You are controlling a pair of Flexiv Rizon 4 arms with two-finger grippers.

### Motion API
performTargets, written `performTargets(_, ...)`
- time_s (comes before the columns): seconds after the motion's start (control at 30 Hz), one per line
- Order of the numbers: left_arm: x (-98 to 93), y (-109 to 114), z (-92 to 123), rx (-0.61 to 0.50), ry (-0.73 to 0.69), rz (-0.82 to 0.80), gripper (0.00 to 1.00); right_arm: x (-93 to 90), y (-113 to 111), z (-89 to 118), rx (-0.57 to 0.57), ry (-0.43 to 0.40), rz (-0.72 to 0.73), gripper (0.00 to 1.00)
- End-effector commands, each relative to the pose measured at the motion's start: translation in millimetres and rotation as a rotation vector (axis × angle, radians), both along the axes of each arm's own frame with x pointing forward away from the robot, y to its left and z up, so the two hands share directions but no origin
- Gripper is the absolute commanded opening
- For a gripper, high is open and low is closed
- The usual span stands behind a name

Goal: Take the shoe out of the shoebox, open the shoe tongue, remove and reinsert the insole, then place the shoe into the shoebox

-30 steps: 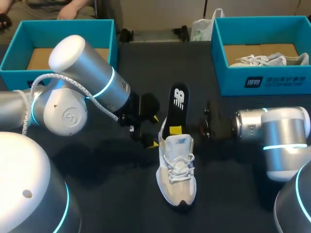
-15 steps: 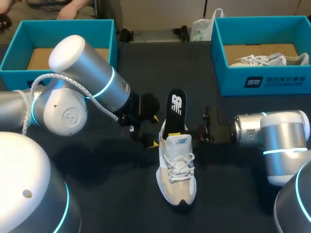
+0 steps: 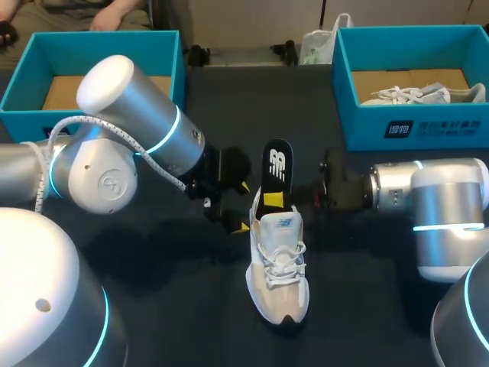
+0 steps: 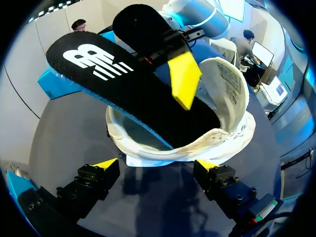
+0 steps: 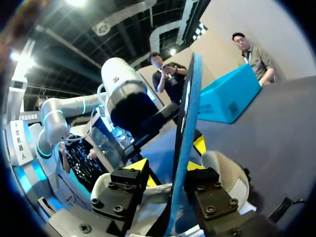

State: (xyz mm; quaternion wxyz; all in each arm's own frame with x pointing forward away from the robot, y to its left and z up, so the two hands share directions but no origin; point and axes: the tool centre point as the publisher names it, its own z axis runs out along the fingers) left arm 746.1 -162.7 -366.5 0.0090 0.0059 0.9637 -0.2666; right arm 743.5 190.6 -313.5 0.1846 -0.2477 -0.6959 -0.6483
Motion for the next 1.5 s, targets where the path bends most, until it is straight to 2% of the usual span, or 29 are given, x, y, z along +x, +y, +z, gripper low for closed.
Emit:
performTargets(0.03,-0.6,-0.8,-0.8,0.001,-0.001,0.001,1.0,2.4,-1.3,2.0,0.02,-0.003,-0.039,0.35)
performTargets(0.13,-0.6,-0.8,-0.8,0.001,-0.001,0.001,1.0,7.2,-1.3,0.6,0.033,0.004,-0.052,0.29)
performTargets(0.17,-0.6,-0.8,-0.8,0.001,-0.001,0.001,1.0,8.7,-1.1,0.0,0.036,0.007,-0.055,0.23)
performTargets(0.2,-0.6,-0.8,-0.8,0.001,-0.001,0.001,1.0,10.2,-0.8,-1.3,0.038,0.012,-0.06,0.0)
performTargets(0.37,-0.6,-0.8,-0.8,0.001,-0.001,0.001,1.0,10.7,0.8,-6.5,0.038,0.035,-0.064,0.0)
performTargets(0.77,-0.6,-0.8,-0.8,0.001,-0.001,0.001,1.0,-18.4,1.0,-37.9,0.002,0.141,-0.045,0.0)
performTargets(0.97,-0.6,-0.8,-0.8,0.001,-0.001,0.001,1.0,-27.1,-0.2,-38.6,0.005,0.136,-0.05,0.0)
performTargets(1.0,-0.6,-0.8,-0.8,0.001,-0.001,0.001,1.0,-26.5,0.6,-36.3,0.0,0.129,-0.049,0.12)
performTargets(1.03,-0.6,-0.8,-0.8,0.001,-0.001,0.001,1.0,-25.8,1.0,-34.0,-0.001,0.122,-0.046,0.34)
performTargets(1.13,-0.6,-0.8,-0.8,0.001,-0.001,0.001,1.0,-23.2,1.6,-28.2,-0.006,0.101,-0.043,0.44)
performTargets(1.5,-0.6,-0.8,-0.8,0.001,-0.001,0.001,1.0,-9.1,2.7,-3.8,-0.003,0.009,-0.054,0.42)
